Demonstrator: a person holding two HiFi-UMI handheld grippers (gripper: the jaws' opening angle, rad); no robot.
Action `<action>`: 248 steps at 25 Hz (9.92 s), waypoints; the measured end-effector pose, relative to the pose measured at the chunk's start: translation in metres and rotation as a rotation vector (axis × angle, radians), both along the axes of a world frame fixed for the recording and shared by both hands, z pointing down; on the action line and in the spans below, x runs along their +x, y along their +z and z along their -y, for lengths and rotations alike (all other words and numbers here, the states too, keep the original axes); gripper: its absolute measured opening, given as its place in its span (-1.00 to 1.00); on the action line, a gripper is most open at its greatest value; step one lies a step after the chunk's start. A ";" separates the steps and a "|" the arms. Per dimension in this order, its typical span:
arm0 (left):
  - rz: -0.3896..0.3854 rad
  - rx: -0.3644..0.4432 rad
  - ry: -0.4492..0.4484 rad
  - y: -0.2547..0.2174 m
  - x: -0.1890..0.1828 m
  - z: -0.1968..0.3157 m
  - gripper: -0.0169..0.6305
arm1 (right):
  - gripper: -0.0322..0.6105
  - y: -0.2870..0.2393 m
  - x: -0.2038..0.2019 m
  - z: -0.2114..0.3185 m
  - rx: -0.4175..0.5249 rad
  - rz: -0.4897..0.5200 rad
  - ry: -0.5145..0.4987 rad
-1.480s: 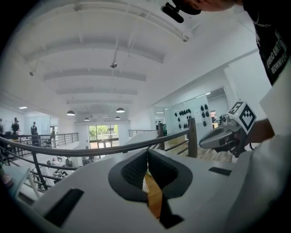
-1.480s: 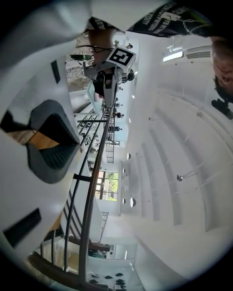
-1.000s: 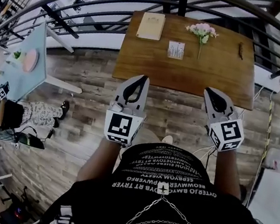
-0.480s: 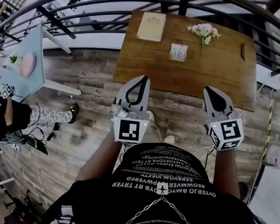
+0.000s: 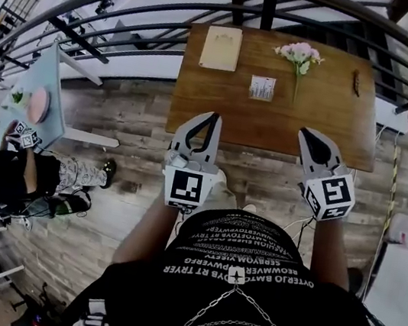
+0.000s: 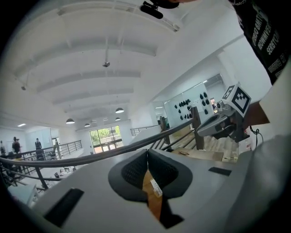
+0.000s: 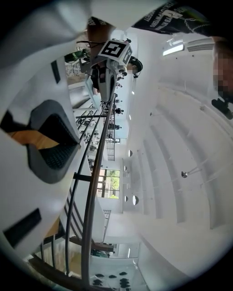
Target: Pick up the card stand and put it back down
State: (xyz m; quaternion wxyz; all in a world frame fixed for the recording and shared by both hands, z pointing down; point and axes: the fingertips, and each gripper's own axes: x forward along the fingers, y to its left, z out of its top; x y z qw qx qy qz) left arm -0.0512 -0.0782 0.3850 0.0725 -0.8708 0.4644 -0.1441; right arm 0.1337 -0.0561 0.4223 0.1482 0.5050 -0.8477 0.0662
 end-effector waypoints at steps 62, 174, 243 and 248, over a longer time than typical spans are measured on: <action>-0.018 -0.130 0.133 0.042 0.065 0.238 -0.86 | -0.85 0.169 0.033 0.199 -0.351 -0.045 0.005; 0.028 -0.288 0.160 0.085 0.012 0.159 -0.86 | -0.40 0.127 -0.034 0.200 -0.317 0.175 -0.166; 0.046 -0.205 0.250 0.022 0.060 0.167 -0.63 | -0.40 -0.052 -0.052 0.188 -0.227 0.234 -0.292; 0.059 -0.232 0.241 0.035 0.057 0.165 -0.63 | -0.40 -0.036 -0.037 0.190 -0.227 0.225 -0.253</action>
